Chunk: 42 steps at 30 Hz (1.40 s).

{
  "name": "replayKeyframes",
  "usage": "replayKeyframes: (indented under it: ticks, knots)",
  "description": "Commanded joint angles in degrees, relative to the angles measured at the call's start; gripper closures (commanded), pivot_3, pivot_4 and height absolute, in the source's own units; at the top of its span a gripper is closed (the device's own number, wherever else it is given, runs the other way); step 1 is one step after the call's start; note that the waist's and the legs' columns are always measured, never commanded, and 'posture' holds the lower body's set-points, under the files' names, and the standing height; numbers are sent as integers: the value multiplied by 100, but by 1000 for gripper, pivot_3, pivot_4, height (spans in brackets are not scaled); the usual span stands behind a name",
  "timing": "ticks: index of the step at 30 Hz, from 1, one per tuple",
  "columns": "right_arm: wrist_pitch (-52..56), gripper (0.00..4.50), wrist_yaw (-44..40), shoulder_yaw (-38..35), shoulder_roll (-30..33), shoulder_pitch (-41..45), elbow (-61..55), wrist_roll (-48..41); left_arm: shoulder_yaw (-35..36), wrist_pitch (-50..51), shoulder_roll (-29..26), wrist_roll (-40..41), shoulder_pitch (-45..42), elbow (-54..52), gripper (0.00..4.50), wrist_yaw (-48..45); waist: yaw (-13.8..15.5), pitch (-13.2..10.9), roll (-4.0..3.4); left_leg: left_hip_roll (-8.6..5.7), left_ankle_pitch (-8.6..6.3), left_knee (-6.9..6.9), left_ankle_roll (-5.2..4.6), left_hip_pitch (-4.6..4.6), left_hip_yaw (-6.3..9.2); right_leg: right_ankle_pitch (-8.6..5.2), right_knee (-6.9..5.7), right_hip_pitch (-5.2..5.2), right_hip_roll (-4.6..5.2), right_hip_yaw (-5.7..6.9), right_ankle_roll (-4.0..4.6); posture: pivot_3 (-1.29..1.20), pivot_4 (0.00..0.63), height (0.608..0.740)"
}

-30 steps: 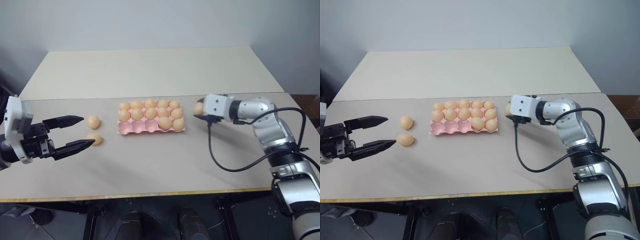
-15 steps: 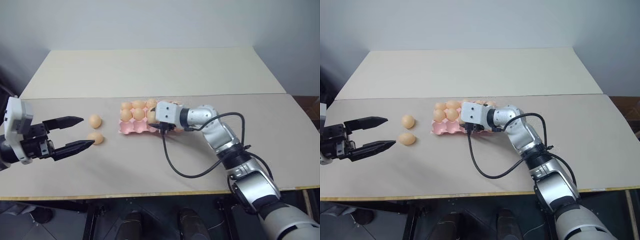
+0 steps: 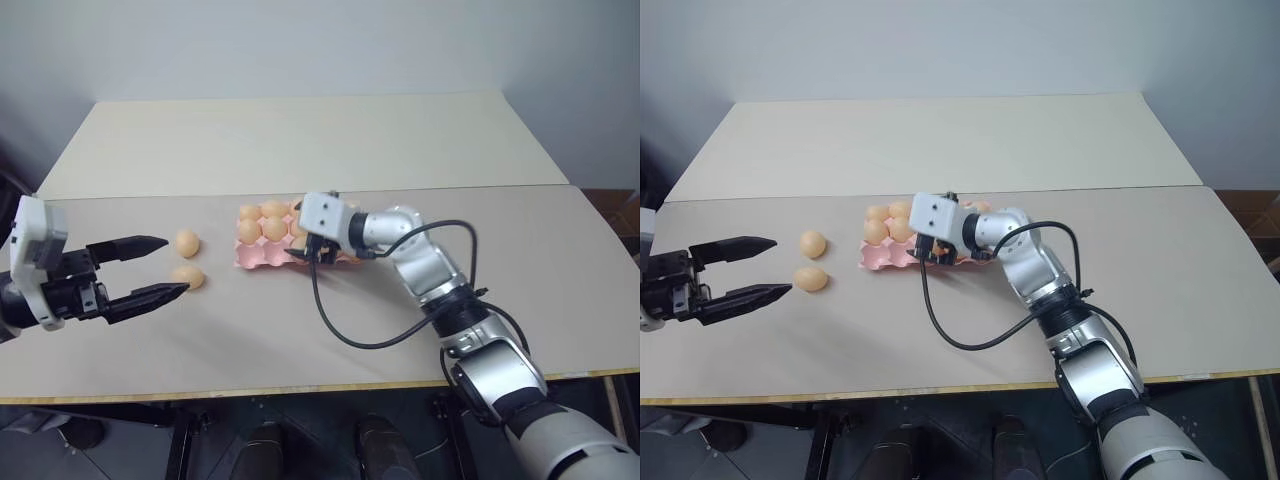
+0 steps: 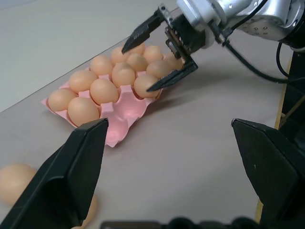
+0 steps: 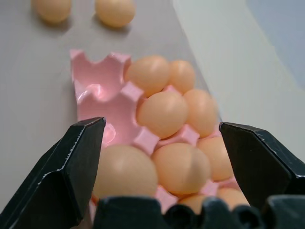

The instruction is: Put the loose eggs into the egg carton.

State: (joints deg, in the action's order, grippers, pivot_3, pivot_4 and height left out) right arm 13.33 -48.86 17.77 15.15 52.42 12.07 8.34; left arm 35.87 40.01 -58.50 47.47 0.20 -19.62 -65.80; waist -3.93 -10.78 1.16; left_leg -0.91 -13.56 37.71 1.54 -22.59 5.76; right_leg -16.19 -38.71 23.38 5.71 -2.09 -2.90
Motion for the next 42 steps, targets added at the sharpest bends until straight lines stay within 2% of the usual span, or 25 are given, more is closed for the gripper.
replayKeyframes:
  ticks: [1,5,8,14,18,23,25,28,34,42]
  knots:
    - [616,29,-197,-600,261,19,-915,-597,234,-9,-81,121,-19,-57,0,-52,8,0,0,0,0,0,0,-1,0,0,1,0,1,0,0,0,150,740]
    - [1178,29,-725,-1379,1148,-395,-1824,-1425,200,-128,-139,-10,-68,185,0,-154,92,0,0,0,0,0,0,-2,0,0,8,-4,2,4,0,0,150,740]
    - [1405,29,-1248,-2105,1969,-1139,-2430,-2146,209,-156,-154,-50,-73,275,0,-195,146,0,1,-2,-1,0,-1,-1,-2,0,14,-9,3,4,0,0,150,740]
    - [1342,29,-1907,-2891,2983,-2640,-3090,-2962,398,-196,-156,-192,246,228,0,-294,118,0,1,1,-3,-1,-6,6,-7,0,15,-15,1,0,0,0,150,740]
    - [1270,29,-1767,-2942,3130,-3137,-3186,-3050,489,-222,-104,-231,454,151,0,-305,99,0,2,4,-4,-2,-7,22,-17,0,13,-26,-2,-10,0,0,150,740]
    - [1282,29,-1512,-2817,3095,-2995,-3078,-3110,524,-142,-60,-147,432,43,0,-157,126,0,2,6,-4,-2,-7,25,-19,0,17,-32,-2,-9,0,0,150,740]
    - [1288,29,-1466,-2783,3102,-2947,-3053,-3129,511,112,-66,-123,429,-16,0,127,135,-1,2,6,-5,-2,-7,21,-18,0,21,-30,-2,-9,0,0,150,740]
    - [1300,29,-1437,-2787,3120,-2904,-3015,-3174,157,904,14,-319,261,-345,0,1447,143,-1,3,6,-5,-2,-8,19,-18,0,21,-29,-2,-8,0,0,150,740]
    - [1390,29,-1403,-2857,3233,-2901,-3000,-3209,64,2214,935,-201,-14,-1413,0,3747,157,0,7,4,-5,1,-7,17,-17,2,18,-29,0,-10,-3,0,150,740]
    - [1380,29,-1399,-2766,3373,-2703,-2867,-3283,-335,3515,2023,-493,-1180,-1408,0,5737,181,8,20,-1,-5,4,-7,23,-17,3,14,-33,1,-11,-3,0,150,740]
